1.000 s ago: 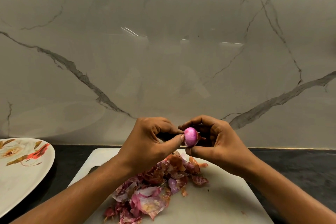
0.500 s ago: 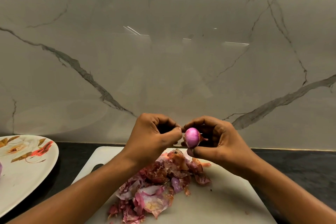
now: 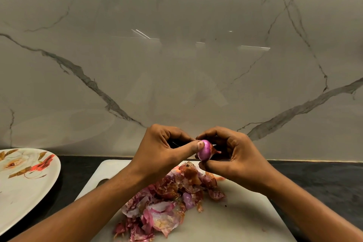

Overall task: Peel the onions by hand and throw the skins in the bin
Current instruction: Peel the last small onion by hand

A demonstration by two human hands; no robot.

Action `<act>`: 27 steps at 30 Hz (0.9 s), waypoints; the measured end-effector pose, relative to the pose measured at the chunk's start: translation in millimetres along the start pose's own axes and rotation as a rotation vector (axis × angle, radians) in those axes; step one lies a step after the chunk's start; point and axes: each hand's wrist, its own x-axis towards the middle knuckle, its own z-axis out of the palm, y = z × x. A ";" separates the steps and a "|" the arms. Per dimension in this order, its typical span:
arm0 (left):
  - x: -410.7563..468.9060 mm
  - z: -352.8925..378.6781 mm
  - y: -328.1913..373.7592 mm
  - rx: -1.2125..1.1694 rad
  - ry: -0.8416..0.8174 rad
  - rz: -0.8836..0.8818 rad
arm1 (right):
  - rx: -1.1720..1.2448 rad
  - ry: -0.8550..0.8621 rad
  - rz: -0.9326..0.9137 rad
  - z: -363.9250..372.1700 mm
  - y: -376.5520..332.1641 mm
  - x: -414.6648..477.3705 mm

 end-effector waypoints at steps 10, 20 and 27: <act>0.1 -0.6 0.6 0.061 0.017 -0.014 | 0.100 0.015 0.025 -0.9 0.1 1.2; 0.7 -1.7 0.3 0.037 0.036 -0.012 | 0.298 0.049 0.126 -6.7 -4.6 1.6; 0.0 -1.1 2.5 -0.013 0.027 0.047 | 0.280 0.060 0.156 -5.6 -6.7 2.5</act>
